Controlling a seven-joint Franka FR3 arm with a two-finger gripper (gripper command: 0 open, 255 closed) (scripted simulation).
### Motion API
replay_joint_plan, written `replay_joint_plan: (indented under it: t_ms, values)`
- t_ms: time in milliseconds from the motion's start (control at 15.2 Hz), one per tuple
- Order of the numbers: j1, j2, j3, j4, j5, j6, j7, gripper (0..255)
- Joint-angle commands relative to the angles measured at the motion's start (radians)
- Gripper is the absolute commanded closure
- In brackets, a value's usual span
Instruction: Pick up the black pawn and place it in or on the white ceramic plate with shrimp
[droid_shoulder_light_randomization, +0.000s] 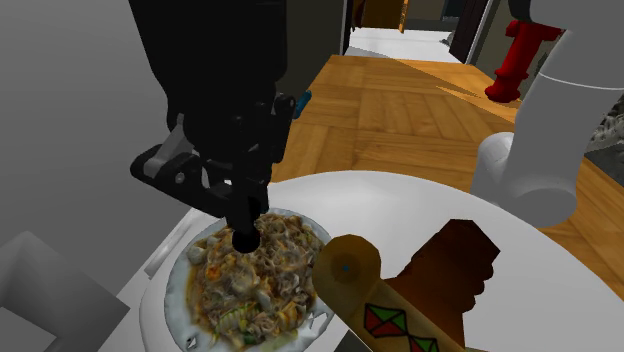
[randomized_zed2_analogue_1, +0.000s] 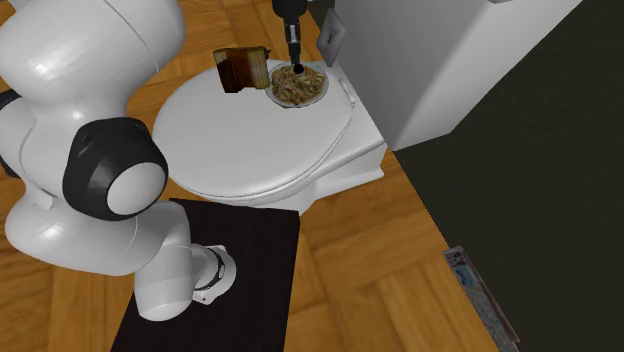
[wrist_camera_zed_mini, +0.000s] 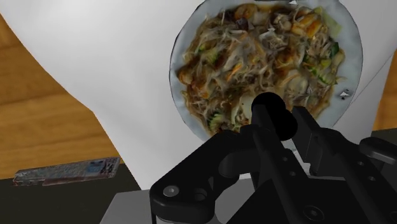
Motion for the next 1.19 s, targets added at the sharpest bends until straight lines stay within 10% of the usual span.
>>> replay_joint_plan:
  t_ms: [0,924,990,1122]
  values:
    - [-0.002,-0.009,-0.002,-0.036,0.006,0.030,-0.004,255]
    - [-0.006,-0.034,-0.009,-0.146,0.023,0.122,-0.015,255]
    - [-0.006,-0.035,-0.009,-0.147,0.024,0.122,-0.016,0]
    - [-0.006,-0.036,-0.009,-0.147,0.025,0.121,-0.016,0]
